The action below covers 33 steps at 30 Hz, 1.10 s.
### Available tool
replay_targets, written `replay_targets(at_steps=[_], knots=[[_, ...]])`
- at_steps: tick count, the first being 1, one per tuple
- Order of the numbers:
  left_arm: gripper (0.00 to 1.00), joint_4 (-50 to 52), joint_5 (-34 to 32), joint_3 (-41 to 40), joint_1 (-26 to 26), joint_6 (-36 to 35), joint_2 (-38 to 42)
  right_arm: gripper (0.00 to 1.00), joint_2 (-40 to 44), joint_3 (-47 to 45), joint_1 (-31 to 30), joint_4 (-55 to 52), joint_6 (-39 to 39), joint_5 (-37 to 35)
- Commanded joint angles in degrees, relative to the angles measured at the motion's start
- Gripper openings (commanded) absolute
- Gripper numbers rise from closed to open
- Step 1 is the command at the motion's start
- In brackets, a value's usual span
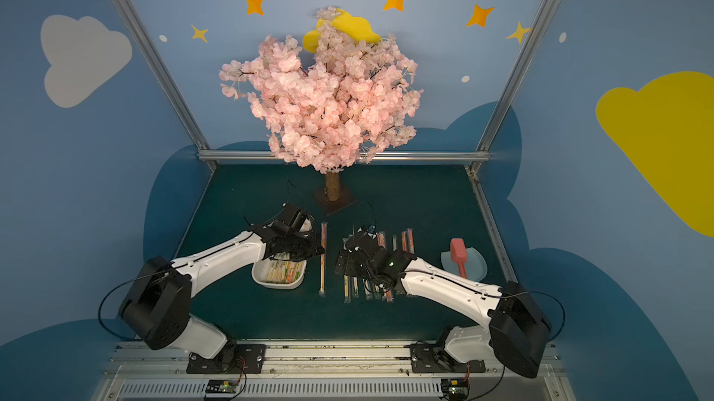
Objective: Take the paired disposable chopsticks out of the storage box
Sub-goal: Place the paired disposable chopsticks at the center of the board.
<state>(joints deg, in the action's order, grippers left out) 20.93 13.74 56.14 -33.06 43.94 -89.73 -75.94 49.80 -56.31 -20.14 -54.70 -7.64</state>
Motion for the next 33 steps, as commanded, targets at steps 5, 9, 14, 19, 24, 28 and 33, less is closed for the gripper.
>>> replay_targets(at_steps=[5,9,14,19,24,28,33], knots=[[0.03,-3.6,0.3,0.2,-2.2,0.6,-5.3,0.95,-1.7,1.7,-0.6,-3.9,-0.7,-1.3],[0.03,-6.3,1.0,-1.6,-2.6,1.9,-6.7,0.95,-2.2,2.2,-0.8,-4.4,-0.5,-1.4],[0.05,-8.9,2.6,-2.4,-2.9,3.0,-8.8,0.95,-2.4,2.4,-1.0,-4.3,-0.5,-1.5],[0.15,-9.3,4.1,-0.7,-3.1,2.3,-10.9,0.95,-2.7,2.6,-1.3,-4.4,-0.5,-1.3],[0.25,-7.0,3.1,0.8,-3.1,1.6,-10.1,0.95,-2.6,2.6,-1.6,-4.2,-0.3,-1.5],[0.30,-3.8,0.6,1.8,-3.0,0.0,-7.4,0.95,-2.8,2.8,-1.8,-4.0,0.1,-1.5],[0.36,0.6,-4.4,2.5,-2.5,-2.0,-2.1,0.95,-3.0,3.2,-1.9,-3.6,0.9,-1.4]])
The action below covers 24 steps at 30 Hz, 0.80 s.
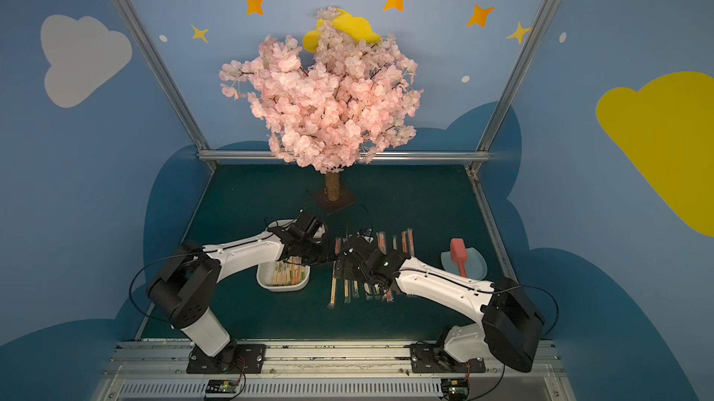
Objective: Take the paired disposable chopsticks out of the storage box
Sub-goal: Place the paired disposable chopsticks at the center of the board, then pick up the paired disposable chopsticks from the storage box.
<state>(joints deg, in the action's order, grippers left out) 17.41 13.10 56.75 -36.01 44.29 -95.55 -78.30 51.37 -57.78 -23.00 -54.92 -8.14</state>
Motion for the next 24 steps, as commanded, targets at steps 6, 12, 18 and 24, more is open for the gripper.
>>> replay_targets(at_steps=[6,12,18,24], knots=[[0.41,9.6,-10.3,1.7,2.9,-6.3,10.8,0.95,-2.1,3.0,-0.7,-0.4,2.5,0.3],[0.41,12.5,-15.2,-1.0,8.7,-8.9,15.7,0.95,-4.4,5.0,-1.0,0.1,4.1,1.9],[0.38,14.4,-14.1,-2.9,16.0,-10.3,15.3,0.95,-8.0,7.9,-1.2,-0.5,5.8,4.1],[0.33,17.2,-14.3,-1.9,18.3,-9.7,10.0,0.95,-10.6,10.9,-1.3,-2.0,7.3,5.2]])
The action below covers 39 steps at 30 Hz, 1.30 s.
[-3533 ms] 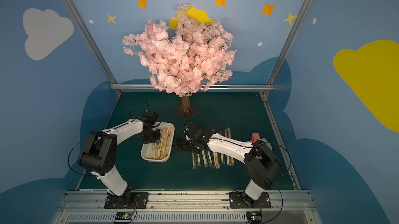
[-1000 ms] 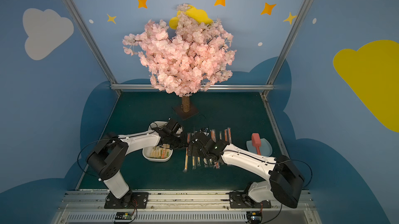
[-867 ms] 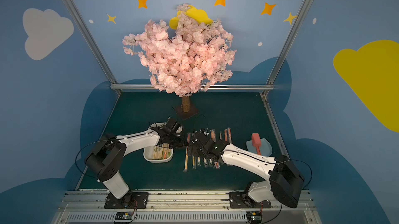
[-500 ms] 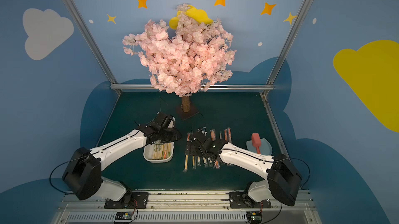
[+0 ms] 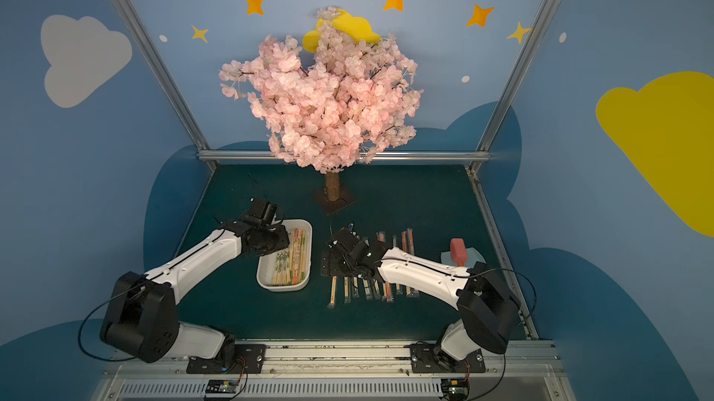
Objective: Take the paired disposable chopsticks out of the storage box
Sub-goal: Pick up the paired disposable chopsticks from the storage box.
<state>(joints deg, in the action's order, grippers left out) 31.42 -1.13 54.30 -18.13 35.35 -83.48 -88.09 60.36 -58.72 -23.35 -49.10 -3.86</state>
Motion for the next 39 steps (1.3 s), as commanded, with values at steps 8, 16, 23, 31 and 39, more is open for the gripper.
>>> replay_targets(at_steps=[8,16,23,31,39], knots=[[0.27,3.6,1.7,1.8,0.7,-1.1,-8.2,0.95,-1.4,2.4,-0.3,-1.9,1.8,1.0],[0.27,3.6,1.0,2.2,0.9,-1.2,-10.0,0.95,-1.4,2.2,-0.3,-2.0,1.9,1.2],[0.26,3.2,1.1,2.5,0.8,-1.7,-12.1,0.95,-1.5,2.4,-0.2,-2.1,2.1,1.4],[0.17,3.3,1.5,3.0,0.9,-2.0,-13.1,0.95,-1.7,2.6,-0.1,-2.3,2.4,1.4],[0.08,4.2,1.5,3.6,1.0,-2.2,-11.9,0.95,-2.2,3.2,-0.1,-2.6,2.8,1.6]])
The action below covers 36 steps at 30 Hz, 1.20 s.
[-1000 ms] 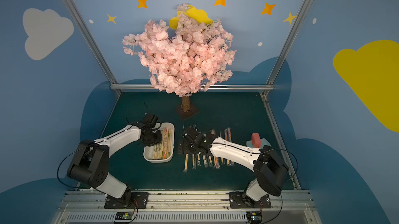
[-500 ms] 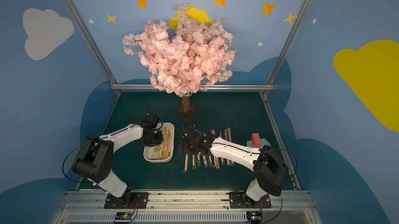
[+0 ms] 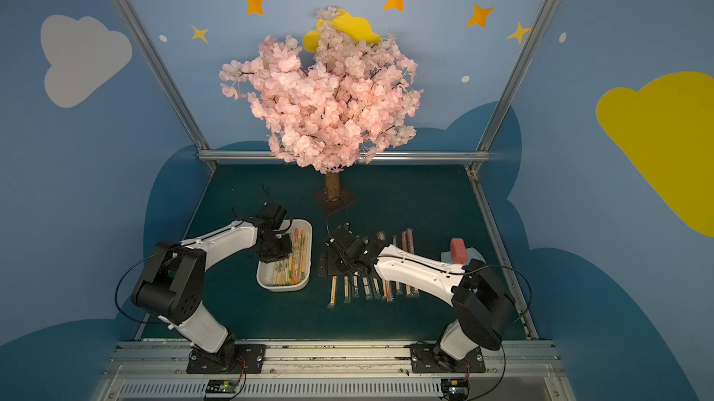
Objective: Take the paired disposable chopsticks out of the storage box
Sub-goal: Pick up the paired disposable chopsticks from the storage box, then place the paired disposable chopsticks at the center of the board.
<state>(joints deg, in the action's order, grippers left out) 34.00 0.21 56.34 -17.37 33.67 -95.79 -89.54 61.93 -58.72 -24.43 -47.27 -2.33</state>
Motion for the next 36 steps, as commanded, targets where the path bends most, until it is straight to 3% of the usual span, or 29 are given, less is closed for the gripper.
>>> replay_targets(at_steps=[1,5,16,25,30,36], knots=[[0.08,1.9,0.1,1.7,0.4,-0.6,0.6,0.95,-0.8,1.7,-0.1,-1.5,1.0,0.1],[0.03,3.2,-0.2,2.6,0.9,-1.0,2.3,0.95,-1.1,2.0,-0.1,-1.6,1.1,0.3],[0.03,6.2,0.5,5.5,3.5,-3.9,7.0,0.95,-1.7,2.3,-0.1,-1.5,1.1,0.6],[0.03,6.8,7.4,7.5,3.4,-6.5,9.7,0.95,-1.8,2.0,0.2,-1.4,0.9,0.7],[0.03,5.4,10.4,6.9,1.7,-5.4,11.0,0.95,-1.3,1.4,0.4,-1.1,0.3,0.7],[0.03,3.7,10.4,6.7,-4.0,-3.4,10.7,0.95,0.5,-1.0,1.0,-0.4,-1.4,-0.3]])
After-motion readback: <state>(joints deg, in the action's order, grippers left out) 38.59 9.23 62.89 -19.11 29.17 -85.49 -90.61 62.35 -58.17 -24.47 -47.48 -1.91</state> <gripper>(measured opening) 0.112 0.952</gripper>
